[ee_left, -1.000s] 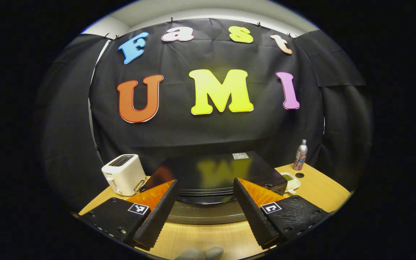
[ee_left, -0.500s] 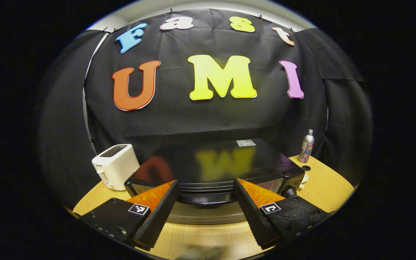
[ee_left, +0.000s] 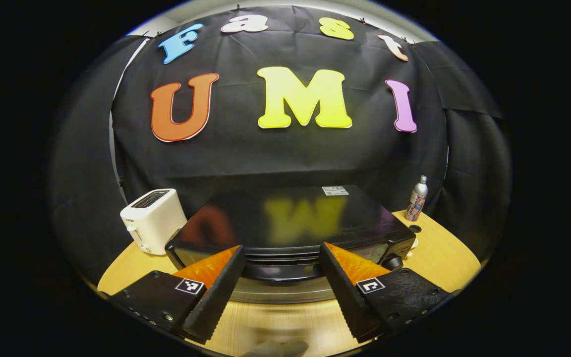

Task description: Open the electric oven with the left hand, put the food in, and close the electric oven.

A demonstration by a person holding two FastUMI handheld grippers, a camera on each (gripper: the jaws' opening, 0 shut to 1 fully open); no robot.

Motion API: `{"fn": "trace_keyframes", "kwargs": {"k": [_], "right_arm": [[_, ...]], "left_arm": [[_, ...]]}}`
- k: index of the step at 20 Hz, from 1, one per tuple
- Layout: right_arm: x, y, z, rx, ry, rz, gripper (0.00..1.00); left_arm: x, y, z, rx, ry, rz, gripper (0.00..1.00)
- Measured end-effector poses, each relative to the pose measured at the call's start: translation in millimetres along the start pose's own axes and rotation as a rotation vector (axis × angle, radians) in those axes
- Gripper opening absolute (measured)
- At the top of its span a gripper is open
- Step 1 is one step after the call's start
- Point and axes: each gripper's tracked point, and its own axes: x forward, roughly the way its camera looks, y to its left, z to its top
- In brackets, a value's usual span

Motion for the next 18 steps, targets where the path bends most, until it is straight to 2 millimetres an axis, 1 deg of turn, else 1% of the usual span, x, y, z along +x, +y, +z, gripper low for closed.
{"fn": "trace_keyframes", "kwargs": {"k": [2,4,7,10,11,12,14,18], "right_arm": [[-2.7,1.7,-1.0,0.003,0.001,0.006,0.98],[-4.8,3.2,-2.9,0.000,0.001,0.011,0.97],[-8.5,8.1,-4.7,0.001,0.000,0.025,0.98],[-14.6,11.1,-9.8,0.002,0.001,0.038,0.98],[-17.5,11.2,-11.7,0.001,0.002,0.040,0.98],[-20.2,11.7,-13.0,0.001,0.004,0.044,0.98],[-24.0,12.3,-16.8,0.003,0.010,0.048,0.98],[-30.7,11.6,-21.2,0.008,0.015,0.052,0.97]], "left_arm": [[-6.3,0.1,-2.9,0.005,0.008,-0.004,0.96],[-17.4,-0.5,-8.1,0.008,0.011,-0.010,0.96],[-35.6,-1.4,-22.1,0.004,0.023,-0.019,0.96],[-52.5,-0.8,-41.4,-0.001,0.044,-0.019,0.96],[-57.4,-1.7,-51.2,0.001,0.064,-0.020,0.96],[-65.7,-2.2,-56.6,0.002,0.067,-0.020,0.96],[-78.9,-3.4,-74.0,0.000,0.097,-0.021,0.96],[-93.7,-4.8,-107.0,-0.003,0.147,-0.021,0.96]]}}
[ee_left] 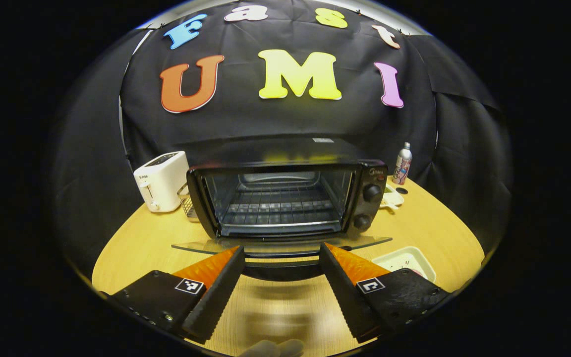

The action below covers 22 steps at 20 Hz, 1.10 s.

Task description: Open the electric oven with the left hand, put the food in, and close the electric oven.

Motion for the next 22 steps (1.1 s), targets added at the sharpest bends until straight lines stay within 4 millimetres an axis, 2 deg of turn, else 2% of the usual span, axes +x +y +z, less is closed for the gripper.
{"fn": "trace_keyframes", "kwargs": {"k": [5,13,17,18,19,20,22], "right_arm": [[-9.6,-3.1,-8.3,-0.016,0.013,-0.006,0.98],[-13.5,-3.0,-23.3,-0.021,0.051,-0.014,0.98],[-11.7,-2.2,-31.8,-0.026,0.069,-0.017,0.98],[-11.0,-2.4,-33.2,-0.027,0.075,-0.018,0.98],[-10.5,-2.8,-34.7,-0.028,0.076,-0.020,0.98],[-9.1,-3.4,-36.2,-0.029,0.078,-0.023,0.98],[-5.1,-4.3,-41.5,-0.026,0.087,-0.024,0.98]], "left_arm": [[-3.9,-1.3,-39.0,-0.002,0.056,0.000,0.96],[0.3,-5.2,-80.7,-0.021,0.150,-0.001,0.95],[10.8,-6.4,-101.7,-0.042,0.228,0.000,0.95],[11.5,-7.3,-104.3,-0.050,0.237,0.001,0.95],[10.9,-7.6,-100.8,-0.052,0.221,0.002,1.00],[9.9,-5.5,-101.7,-0.048,0.215,0.000,0.95],[7.2,-4.5,-94.7,-0.056,0.191,-0.002,0.96]]}}
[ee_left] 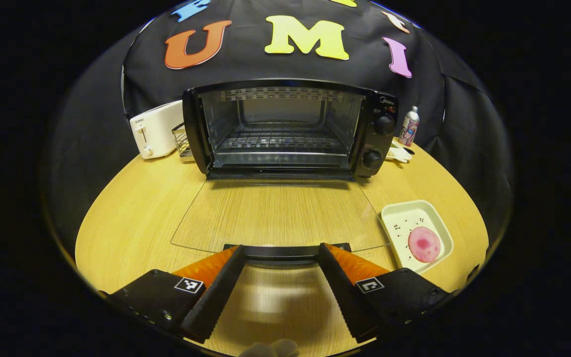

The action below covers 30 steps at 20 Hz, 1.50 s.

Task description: Open the electric oven with the left hand, put the food in, and close the electric oven.

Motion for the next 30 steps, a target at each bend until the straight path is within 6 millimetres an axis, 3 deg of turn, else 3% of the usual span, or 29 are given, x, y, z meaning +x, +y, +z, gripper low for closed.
{"fn": "trace_keyframes", "kwargs": {"k": [5,7,8,14,19,20,21,22,24,25,28,30], "right_arm": [[24.2,5.3,-30.4,0.009,0.062,0.015,0.97],[38.1,11.3,-51.1,0.022,0.111,0.035,0.98],[46.1,14.9,-62.3,0.022,0.138,0.047,0.98],[96.6,40.1,-132.1,-0.022,0.288,0.128,0.99],[139.0,66.5,-203.2,0.038,0.463,0.220,0.86],[148.2,69.7,-215.6,0.035,0.491,0.232,0.79],[156.9,73.9,-227.3,0.041,0.521,0.248,0.80],[165.3,78.1,-236.8,0.062,0.554,0.266,0.72],[181.1,78.4,-254.7,0.115,0.618,0.282,0.63],[185.9,77.1,-261.4,0.129,0.644,0.286,0.61],[200.4,71.5,-276.3,0.156,0.702,0.292,0.41],[206.2,71.8,-285.2,0.184,0.745,0.298,0.36]], "left_arm": [[-39.2,9.7,32.1,-0.037,-0.124,-0.006,0.96],[-66.6,14.2,45.6,-0.024,-0.175,0.000,1.00],[-83.2,19.2,52.8,-0.023,-0.205,0.012,0.95],[-167.9,38.0,93.6,-0.055,-0.331,0.064,0.95],[-230.3,40.9,126.7,-0.023,-0.417,0.111,0.95],[-239.8,38.8,130.4,-0.023,-0.423,0.117,0.95],[-248.7,37.5,132.8,-0.026,-0.427,0.131,0.95],[-256.0,36.0,136.1,-0.027,-0.434,0.143,0.95],[-265.4,30.0,141.7,-0.038,-0.442,0.166,1.00],[-269.3,27.8,143.1,-0.043,-0.446,0.179,0.95],[-274.5,21.3,147.9,-0.055,-0.442,0.214,0.95],[-275.8,19.0,151.0,-0.054,-0.442,0.242,0.95]]}}
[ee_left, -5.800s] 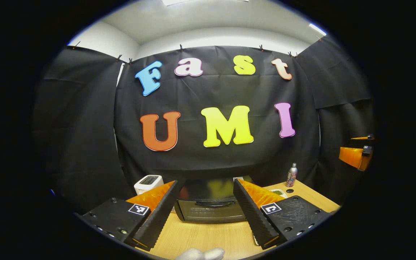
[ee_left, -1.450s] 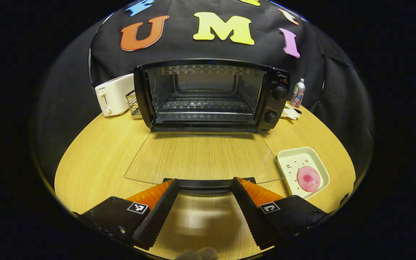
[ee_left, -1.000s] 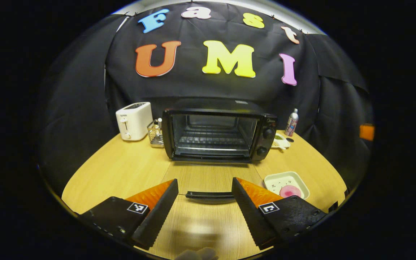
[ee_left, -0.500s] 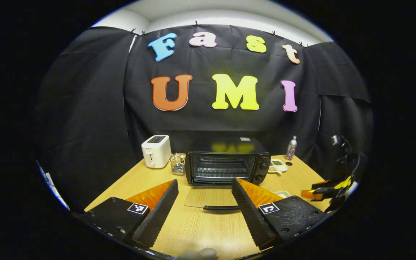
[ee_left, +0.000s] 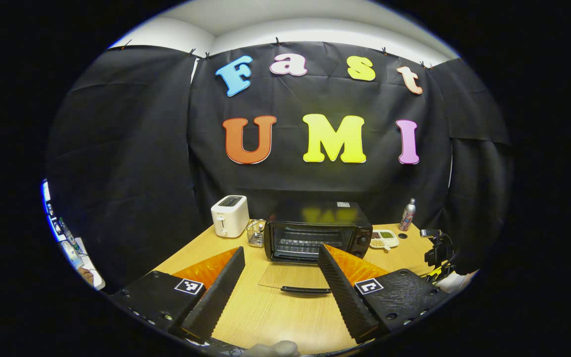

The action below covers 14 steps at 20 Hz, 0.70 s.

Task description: Open the electric oven with the left hand, put the food in, and close the electric oven.

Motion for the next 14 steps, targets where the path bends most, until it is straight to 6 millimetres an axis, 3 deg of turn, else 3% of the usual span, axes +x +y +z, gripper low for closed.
{"fn": "trace_keyframes", "kwargs": {"k": [2,4,7,14], "right_arm": [[2.9,-0.4,-4.1,-0.007,0.040,0.017,0.22],[6.1,-4.5,-4.5,-0.037,0.075,0.006,0.14],[6.0,-5.9,-2.4,-0.079,0.173,-0.015,0.15],[11.4,-4.7,3.7,-0.087,0.300,0.017,0.03]], "left_arm": [[-0.1,-4.5,2.2,0.004,0.003,0.026,0.95],[-0.7,-10.4,2.5,0.004,0.010,0.049,0.95],[-5.3,-18.4,0.9,-0.009,0.018,0.082,0.95],[-22.5,-31.5,-11.1,-0.024,0.010,0.122,0.95]]}}
